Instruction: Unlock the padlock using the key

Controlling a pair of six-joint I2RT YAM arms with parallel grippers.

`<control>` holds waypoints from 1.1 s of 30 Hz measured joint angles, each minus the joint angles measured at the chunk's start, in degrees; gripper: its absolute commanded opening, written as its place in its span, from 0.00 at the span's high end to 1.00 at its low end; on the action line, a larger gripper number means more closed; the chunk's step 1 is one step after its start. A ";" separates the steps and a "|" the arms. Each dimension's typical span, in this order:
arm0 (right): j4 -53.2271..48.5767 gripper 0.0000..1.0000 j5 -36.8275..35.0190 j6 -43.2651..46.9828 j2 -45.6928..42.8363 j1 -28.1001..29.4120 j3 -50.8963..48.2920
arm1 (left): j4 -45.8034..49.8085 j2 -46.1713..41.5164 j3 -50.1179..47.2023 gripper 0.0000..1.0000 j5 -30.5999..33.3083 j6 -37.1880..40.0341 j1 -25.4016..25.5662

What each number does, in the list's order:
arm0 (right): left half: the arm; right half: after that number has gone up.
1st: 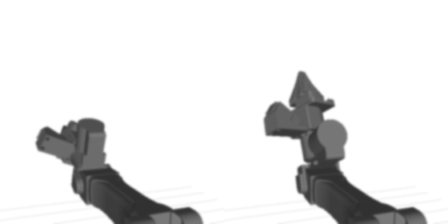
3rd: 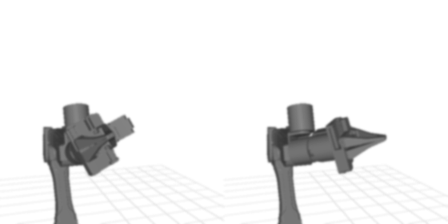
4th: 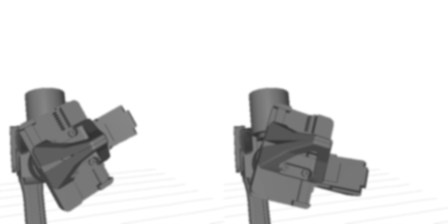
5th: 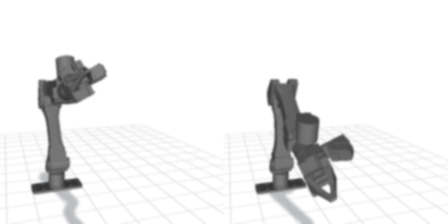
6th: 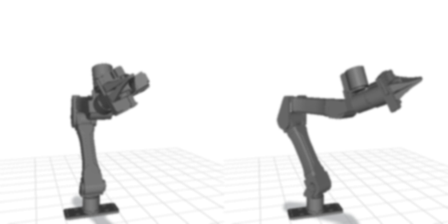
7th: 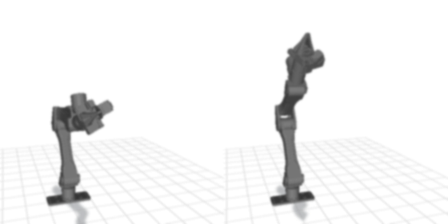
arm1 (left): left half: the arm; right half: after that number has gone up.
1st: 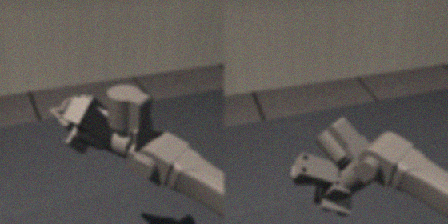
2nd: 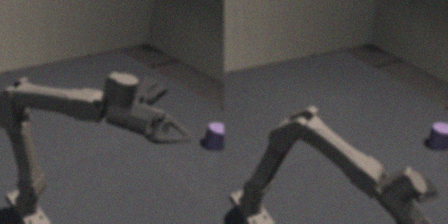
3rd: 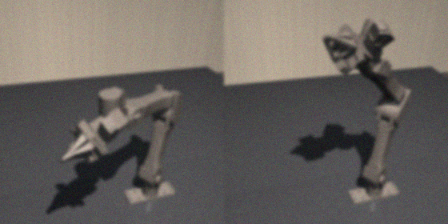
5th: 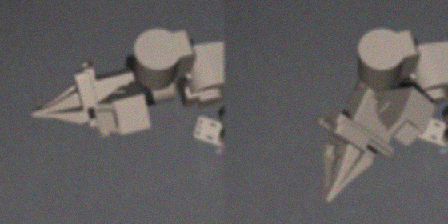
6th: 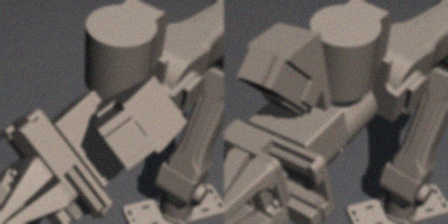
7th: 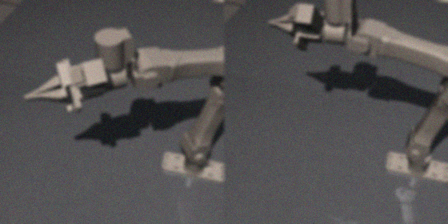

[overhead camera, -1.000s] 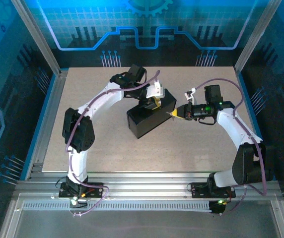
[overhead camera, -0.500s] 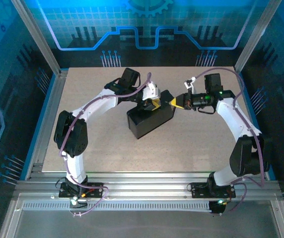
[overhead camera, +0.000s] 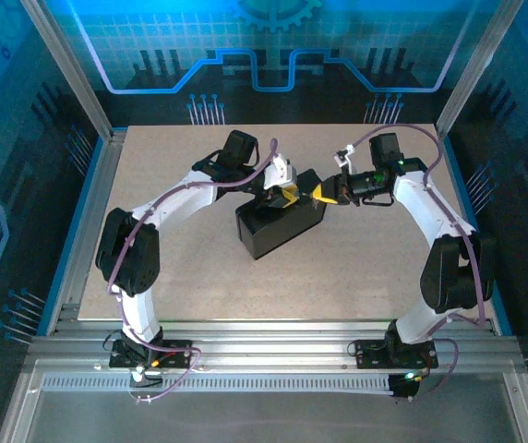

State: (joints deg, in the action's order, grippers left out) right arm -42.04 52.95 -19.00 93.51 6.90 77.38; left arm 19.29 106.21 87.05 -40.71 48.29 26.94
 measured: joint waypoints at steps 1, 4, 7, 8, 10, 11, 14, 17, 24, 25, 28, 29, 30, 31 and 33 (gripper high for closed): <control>0.00 1.00 0.00 0.02 0.07 0.20 0.00 | -0.15 -0.02 -0.11 0.86 -0.13 0.00 0.00; 0.04 1.00 0.02 0.00 0.44 0.72 0.00 | -0.33 -0.02 -0.17 0.86 -0.15 -0.20 0.00; 0.04 1.00 0.00 0.00 0.79 0.87 0.07 | -0.33 -0.02 -0.22 0.86 -0.17 -0.22 -0.15; 0.04 1.00 0.00 0.00 1.01 0.90 0.22 | -0.33 -0.04 -0.22 0.86 -0.17 -0.24 -0.17; 0.04 1.00 0.00 0.00 1.44 0.92 0.63 | -0.33 -0.04 -0.22 0.86 -0.15 -0.31 -0.17; 0.13 1.00 0.00 0.02 1.66 0.92 0.76 | -0.33 -0.09 -0.22 0.86 -0.17 -0.35 -0.22; 0.13 1.00 0.02 0.00 2.05 0.92 0.83 | -0.35 -0.15 -0.44 0.86 -0.17 -0.33 -0.22; 0.20 1.00 0.15 0.00 2.45 0.92 0.92 | -0.13 -0.39 -0.55 0.85 -0.17 -0.13 -0.20; -0.20 1.00 2.29 1.14 3.85 0.92 2.25 | 0.98 -0.74 -0.66 0.85 -0.09 1.36 -0.15; -0.57 1.00 2.62 1.42 4.00 0.92 2.45 | 1.03 -0.76 -0.66 0.85 -0.09 1.44 -0.15; -1.55 1.00 3.10 2.51 4.26 0.92 2.78 | 1.16 -0.90 -0.74 0.85 -0.09 1.79 -0.13; -2.05 1.00 3.32 3.04 4.26 0.94 2.80 | 1.20 -0.92 -0.74 0.85 -0.11 1.81 -0.11; -2.60 1.00 3.54 3.54 4.35 0.98 2.95 | 1.20 -0.94 -0.74 0.85 -0.11 1.86 -0.07; -3.26 1.00 3.74 4.07 4.48 1.05 3.17 | 1.22 -0.96 -0.74 0.85 -0.13 1.95 0.02; -4.59 1.00 4.22 5.29 5.16 1.33 4.07 | 1.33 -1.01 -0.76 0.85 -0.33 2.64 0.24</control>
State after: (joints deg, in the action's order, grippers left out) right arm -46.63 57.17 -13.72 98.67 8.23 81.45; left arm 20.62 105.21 86.28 -41.04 50.94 27.18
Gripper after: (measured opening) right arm 0.047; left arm 0.278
